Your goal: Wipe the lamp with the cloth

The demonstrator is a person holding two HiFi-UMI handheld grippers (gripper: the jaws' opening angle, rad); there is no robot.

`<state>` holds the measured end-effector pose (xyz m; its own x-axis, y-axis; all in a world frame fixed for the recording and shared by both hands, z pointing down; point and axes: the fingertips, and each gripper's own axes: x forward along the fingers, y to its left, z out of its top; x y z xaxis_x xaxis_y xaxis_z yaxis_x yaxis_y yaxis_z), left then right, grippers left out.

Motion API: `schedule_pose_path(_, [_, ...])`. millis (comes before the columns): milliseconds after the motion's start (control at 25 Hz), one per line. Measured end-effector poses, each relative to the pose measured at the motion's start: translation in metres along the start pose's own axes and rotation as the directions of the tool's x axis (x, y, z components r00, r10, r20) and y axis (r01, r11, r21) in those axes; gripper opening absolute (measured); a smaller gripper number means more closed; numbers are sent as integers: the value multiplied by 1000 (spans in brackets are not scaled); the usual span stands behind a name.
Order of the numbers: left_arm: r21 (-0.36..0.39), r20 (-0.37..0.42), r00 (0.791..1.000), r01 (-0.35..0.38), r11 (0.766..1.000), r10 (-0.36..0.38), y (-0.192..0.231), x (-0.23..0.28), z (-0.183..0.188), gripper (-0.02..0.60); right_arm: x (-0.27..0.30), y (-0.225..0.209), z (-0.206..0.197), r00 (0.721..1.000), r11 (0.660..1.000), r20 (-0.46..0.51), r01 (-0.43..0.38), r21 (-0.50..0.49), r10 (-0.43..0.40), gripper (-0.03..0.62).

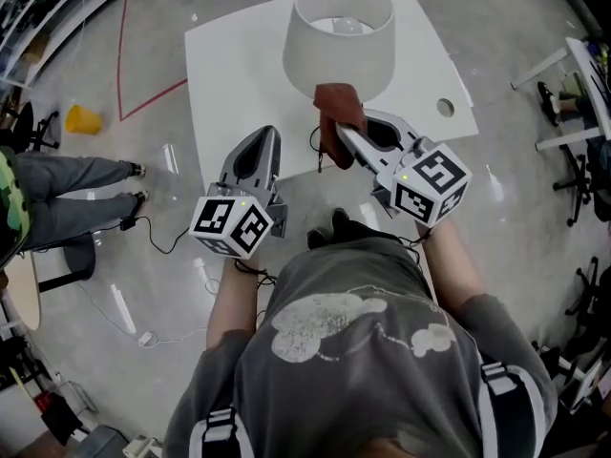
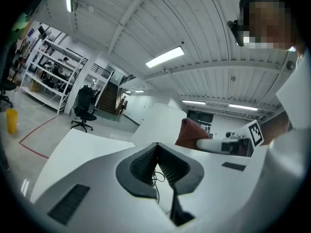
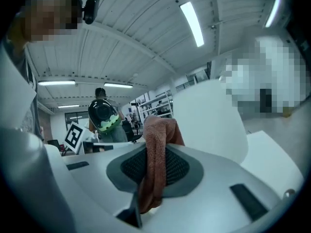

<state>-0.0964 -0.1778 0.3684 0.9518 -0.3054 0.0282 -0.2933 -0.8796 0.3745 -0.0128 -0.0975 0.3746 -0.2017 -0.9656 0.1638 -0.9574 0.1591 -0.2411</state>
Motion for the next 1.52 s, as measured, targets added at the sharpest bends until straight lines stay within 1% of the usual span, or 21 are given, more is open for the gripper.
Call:
schedule_pose_path(80, [16,8,1000,-3,1000,3,2,5,8,8,-2,5,33,998,999,54,-14,-36,16,58])
schedule_pose_path(160, [34,24,1000,-9,999,8,1,13,18,8,-3,7,61,996,998,88,-28,-58,33,58])
schedule_pose_path(240, [52,42,999,-11,999,8,-5,17,26,8,-4,7,78,992,996,112,-46,-71,54,58])
schedule_pose_path(320, [74,52,999,-16,997,12,-11,20,30,8,-1,3,84,991,996,118,-52,-77,61,58])
schedule_pose_path(480, [80,62,997,-44,996,39,-10,35,41,8,19,-14,79,998,996,47,-42,-85,46,58])
schedule_pose_path(600, [84,47,997,-57,995,53,-6,41,42,8,32,-14,74,999,997,15,-49,-59,50,58])
schedule_pose_path(720, [82,12,998,-54,995,54,4,39,36,8,44,-6,56,999,999,-17,-43,-27,42,58])
schedule_pose_path(840, [68,-1,999,-34,997,34,25,42,39,8,66,-2,35,998,1000,-57,-21,-4,21,58])
schedule_pose_path(1000, [47,-27,999,22,999,-21,48,48,38,8,91,0,4,993,999,-115,30,24,-27,58])
schedule_pose_path(1160, [42,-68,992,107,993,-104,62,54,35,8,102,-4,-21,980,988,-148,141,57,-131,58])
schedule_pose_path(1360, [19,-118,974,198,980,-195,98,53,43,8,125,0,-35,944,952,-188,291,96,-270,58])
schedule_pose_path(1440, [11,-129,965,230,973,-226,106,55,39,8,129,1,-42,934,939,-186,328,104,-306,58])
schedule_pose_path(1520, [9,-138,953,274,962,-270,109,56,35,8,127,4,-46,923,924,-173,365,119,-342,58])
